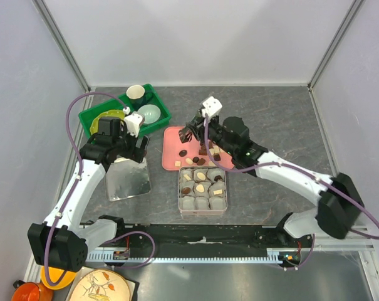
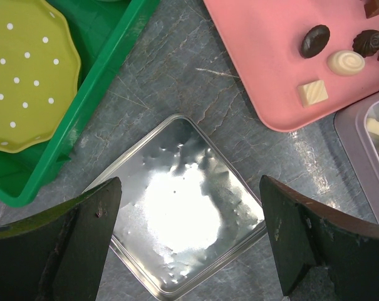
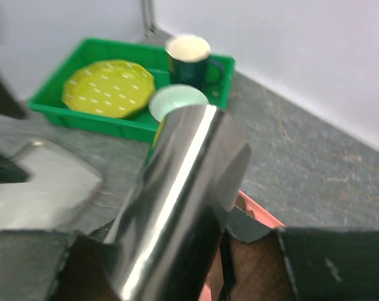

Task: Pack the chocolate

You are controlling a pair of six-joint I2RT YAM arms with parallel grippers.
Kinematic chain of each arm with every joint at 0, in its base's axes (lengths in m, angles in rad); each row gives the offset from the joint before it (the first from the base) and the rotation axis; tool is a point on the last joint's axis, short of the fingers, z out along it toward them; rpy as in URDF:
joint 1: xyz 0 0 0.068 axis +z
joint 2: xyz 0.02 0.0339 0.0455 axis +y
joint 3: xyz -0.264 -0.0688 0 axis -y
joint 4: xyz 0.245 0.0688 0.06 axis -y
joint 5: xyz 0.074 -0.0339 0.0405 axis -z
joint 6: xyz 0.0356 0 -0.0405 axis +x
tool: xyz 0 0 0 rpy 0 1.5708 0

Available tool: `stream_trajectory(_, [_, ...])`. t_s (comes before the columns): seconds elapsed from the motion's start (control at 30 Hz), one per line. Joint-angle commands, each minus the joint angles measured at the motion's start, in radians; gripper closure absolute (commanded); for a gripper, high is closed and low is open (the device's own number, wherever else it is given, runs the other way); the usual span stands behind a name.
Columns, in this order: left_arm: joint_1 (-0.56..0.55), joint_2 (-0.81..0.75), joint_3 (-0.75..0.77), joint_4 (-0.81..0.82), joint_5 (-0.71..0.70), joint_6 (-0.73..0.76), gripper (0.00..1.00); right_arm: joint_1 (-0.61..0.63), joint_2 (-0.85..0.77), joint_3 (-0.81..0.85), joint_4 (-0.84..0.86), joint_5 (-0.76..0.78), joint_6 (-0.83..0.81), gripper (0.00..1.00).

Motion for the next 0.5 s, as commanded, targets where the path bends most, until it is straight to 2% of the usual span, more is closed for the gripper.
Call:
stream_trajectory(0.0, [0.004, -0.014, -0.005, 0.010, 0.005, 0.022, 0.02, 0.046, -0.181, -0.055, -0.077, -0.067, 0.001, 0.75])
stream_trajectory(0.27, [0.004, -0.015, -0.015, 0.016, -0.003, 0.019, 0.02, 0.127, -0.425, -0.175, -0.300, -0.173, 0.091, 0.76])
stream_trajectory(0.47, [0.004, -0.015, -0.007, 0.013, 0.006, 0.009, 0.02, 0.185, -0.493, -0.239, -0.360, -0.233, 0.134, 0.75])
